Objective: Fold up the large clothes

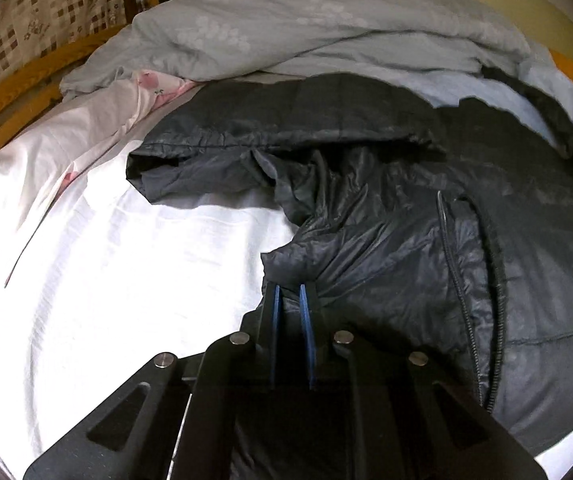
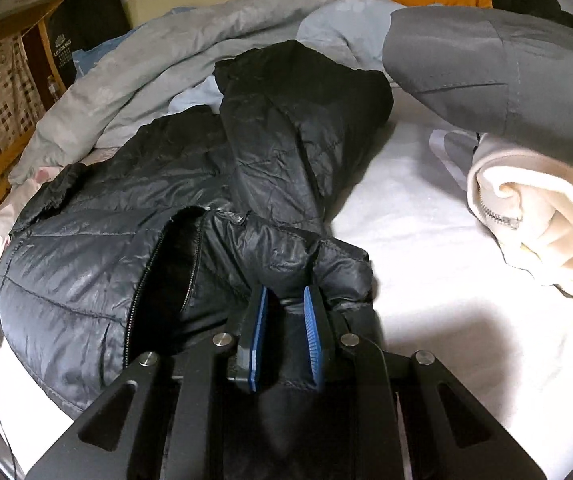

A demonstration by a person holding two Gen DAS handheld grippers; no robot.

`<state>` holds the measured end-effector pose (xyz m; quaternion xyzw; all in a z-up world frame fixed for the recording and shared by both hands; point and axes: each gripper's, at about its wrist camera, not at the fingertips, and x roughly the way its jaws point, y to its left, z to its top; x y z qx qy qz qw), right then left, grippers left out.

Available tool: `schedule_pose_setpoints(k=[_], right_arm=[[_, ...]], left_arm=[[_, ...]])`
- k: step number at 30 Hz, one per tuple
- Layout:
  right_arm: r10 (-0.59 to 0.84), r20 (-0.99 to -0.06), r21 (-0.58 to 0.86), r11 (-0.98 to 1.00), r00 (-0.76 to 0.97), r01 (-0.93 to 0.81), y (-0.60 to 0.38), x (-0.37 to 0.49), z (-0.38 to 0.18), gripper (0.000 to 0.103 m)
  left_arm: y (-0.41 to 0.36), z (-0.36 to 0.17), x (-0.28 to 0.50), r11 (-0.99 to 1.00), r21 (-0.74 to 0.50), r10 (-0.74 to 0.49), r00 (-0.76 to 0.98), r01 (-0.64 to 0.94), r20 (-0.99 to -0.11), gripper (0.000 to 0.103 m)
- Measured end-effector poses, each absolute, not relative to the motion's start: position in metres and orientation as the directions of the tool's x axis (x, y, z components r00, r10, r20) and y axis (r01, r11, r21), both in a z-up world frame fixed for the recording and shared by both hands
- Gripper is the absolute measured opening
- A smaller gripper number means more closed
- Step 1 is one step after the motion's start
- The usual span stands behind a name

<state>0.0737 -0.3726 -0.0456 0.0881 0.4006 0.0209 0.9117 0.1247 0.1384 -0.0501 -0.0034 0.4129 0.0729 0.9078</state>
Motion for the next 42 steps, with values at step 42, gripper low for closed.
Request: schedule_pose_setpoints(k=[42], right_arm=[[0.185,-0.747,0.198,0.979,0.639,-0.053,-0.255,0.109,-0.063,0.021]], left_arm=[[0.019,-0.064,0.126,0.986,-0.08,-0.157,0.631,0.148,-0.76,0.007]])
